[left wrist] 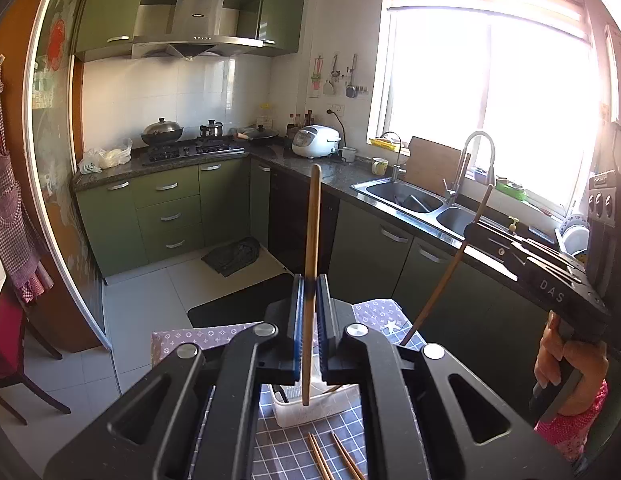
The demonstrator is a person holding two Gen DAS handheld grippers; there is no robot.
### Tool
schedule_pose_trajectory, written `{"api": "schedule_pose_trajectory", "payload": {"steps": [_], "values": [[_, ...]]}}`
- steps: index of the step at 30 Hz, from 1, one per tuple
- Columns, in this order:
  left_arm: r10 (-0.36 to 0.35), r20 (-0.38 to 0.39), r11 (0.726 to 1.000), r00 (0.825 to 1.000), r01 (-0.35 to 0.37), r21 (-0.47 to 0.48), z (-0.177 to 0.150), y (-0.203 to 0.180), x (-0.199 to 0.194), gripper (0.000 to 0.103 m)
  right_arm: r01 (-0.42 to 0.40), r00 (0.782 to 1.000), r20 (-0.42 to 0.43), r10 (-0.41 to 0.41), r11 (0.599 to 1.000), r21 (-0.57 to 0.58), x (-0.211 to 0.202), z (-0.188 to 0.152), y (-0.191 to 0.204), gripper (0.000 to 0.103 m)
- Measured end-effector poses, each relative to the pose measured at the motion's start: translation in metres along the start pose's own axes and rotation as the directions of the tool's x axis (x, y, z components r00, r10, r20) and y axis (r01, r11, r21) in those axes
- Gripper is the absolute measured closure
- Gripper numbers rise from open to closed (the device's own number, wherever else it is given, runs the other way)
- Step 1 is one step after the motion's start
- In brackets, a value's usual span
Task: Organize utensils
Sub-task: 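Insert both chopsticks into the white holder and open both grippers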
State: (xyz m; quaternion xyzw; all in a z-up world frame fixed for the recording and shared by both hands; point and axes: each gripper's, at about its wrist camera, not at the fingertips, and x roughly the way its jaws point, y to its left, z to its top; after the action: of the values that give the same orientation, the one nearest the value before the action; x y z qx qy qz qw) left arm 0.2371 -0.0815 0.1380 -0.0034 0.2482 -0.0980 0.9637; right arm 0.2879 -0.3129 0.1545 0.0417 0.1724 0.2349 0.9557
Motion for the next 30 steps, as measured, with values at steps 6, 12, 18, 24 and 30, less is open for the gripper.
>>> {"api": "schedule_pose_trajectory", "payload": {"steps": [6, 12, 18, 24, 30], "values": [[0.021, -0.072, 1.000, 0.997, -0.023, -0.018, -0.017, 0.008, 0.054, 0.097, -0.031, 0.996, -0.080, 0.035, 0.998, 0.045, 0.056, -0.015, -0.005, 0.097], [0.029, -0.143, 0.999, 0.989, -0.033, -0.025, -0.043, 0.013, 0.093, 0.097, -0.042, 0.978, -0.202, 0.057, 0.996, 0.076, 0.098, -0.067, -0.010, 0.097], [0.021, -0.206, 0.999, 0.978, -0.029, -0.039, -0.064, 0.017, 0.107, 0.097, -0.053, 0.966, -0.247, 0.075, 0.994, 0.092, 0.109, -0.096, -0.016, 0.094], [0.009, -0.175, 0.999, 0.984, -0.017, -0.042, -0.063, 0.014, 0.073, 0.097, -0.080, 0.979, -0.177, 0.099, 0.991, 0.111, 0.061, -0.097, -0.017, 0.093], [-0.025, -0.249, 0.998, 0.968, 0.010, -0.059, -0.098, 0.007, 0.041, 0.076, -0.059, 0.984, -0.161, 0.080, 0.990, 0.129, 0.000, -0.135, -0.025, 0.084]]}}
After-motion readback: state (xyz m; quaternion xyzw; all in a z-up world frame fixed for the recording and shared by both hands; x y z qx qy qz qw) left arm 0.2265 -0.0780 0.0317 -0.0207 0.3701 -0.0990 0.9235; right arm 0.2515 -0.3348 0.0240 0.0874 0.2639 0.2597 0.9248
